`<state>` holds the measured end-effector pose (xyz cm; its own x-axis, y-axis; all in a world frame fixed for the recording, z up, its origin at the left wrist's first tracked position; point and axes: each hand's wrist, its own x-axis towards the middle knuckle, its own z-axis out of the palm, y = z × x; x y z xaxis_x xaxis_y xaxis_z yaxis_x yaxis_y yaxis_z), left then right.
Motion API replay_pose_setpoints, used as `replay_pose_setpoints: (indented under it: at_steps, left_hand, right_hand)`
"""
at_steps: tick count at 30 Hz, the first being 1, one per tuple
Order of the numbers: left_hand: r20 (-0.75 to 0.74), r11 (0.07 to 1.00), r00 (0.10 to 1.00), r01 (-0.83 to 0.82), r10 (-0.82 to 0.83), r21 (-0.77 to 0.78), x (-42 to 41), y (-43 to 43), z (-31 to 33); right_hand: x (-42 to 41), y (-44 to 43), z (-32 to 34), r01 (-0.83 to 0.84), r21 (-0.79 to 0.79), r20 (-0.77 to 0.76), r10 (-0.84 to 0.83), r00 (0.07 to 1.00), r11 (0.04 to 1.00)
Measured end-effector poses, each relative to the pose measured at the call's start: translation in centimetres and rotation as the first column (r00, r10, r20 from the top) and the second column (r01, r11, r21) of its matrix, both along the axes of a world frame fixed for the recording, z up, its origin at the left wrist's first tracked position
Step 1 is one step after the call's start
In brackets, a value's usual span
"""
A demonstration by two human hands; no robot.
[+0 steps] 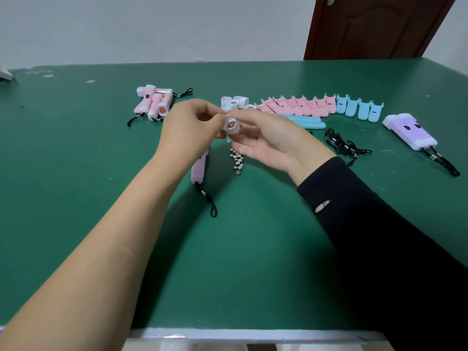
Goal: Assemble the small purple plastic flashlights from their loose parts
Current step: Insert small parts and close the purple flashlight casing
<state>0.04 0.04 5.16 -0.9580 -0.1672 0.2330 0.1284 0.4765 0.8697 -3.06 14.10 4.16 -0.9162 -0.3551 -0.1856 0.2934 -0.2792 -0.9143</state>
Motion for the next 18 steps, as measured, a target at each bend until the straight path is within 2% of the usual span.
replay_pose_setpoints:
  at_steps: [4,10,12,14,16,18]
  left_hand:
    - [0.019,1.000,1.000,-0.013,0.014,-0.005,-0.2,-0.5,-0.1]
    - [-0.016,0.998,0.999,-0.044,0.043,-0.048,-0.6,-0.9,-0.1]
    - [-0.017,0.981,0.995,-0.105,0.103,-0.164,-1.1,-1.6,-0.2]
    - [0.067,0.904,0.979,-0.152,0.195,-0.400,-1.6,-2.5,-0.6]
    - [0.235,0.807,0.933,-0.089,0.273,-0.584,-1.7,-2.8,-1.1]
    - [0.355,0.784,0.893,0.004,0.277,-0.621,-1.7,-2.6,-1.6]
  right_hand:
    - [-0.1,-0.2,-0.3,0.029,-0.089,0.150,-0.016,0.988,0.996]
    - [0.0,-0.3,-0.5,0.040,-0.257,0.264,0.030,0.964,0.966]
    - [-0.2,-0.2,-0.6,0.087,-0.319,0.302,0.014,0.953,0.944]
    - [-0.5,0.1,-0.8,0.121,-0.326,0.304,-0.017,0.953,0.938]
    - [-0.6,0.3,-1.0,0.137,-0.323,0.296,-0.038,0.954,0.936]
    - [-0.8,0.4,-1.1,0.149,-0.331,0.299,-0.046,0.953,0.932]
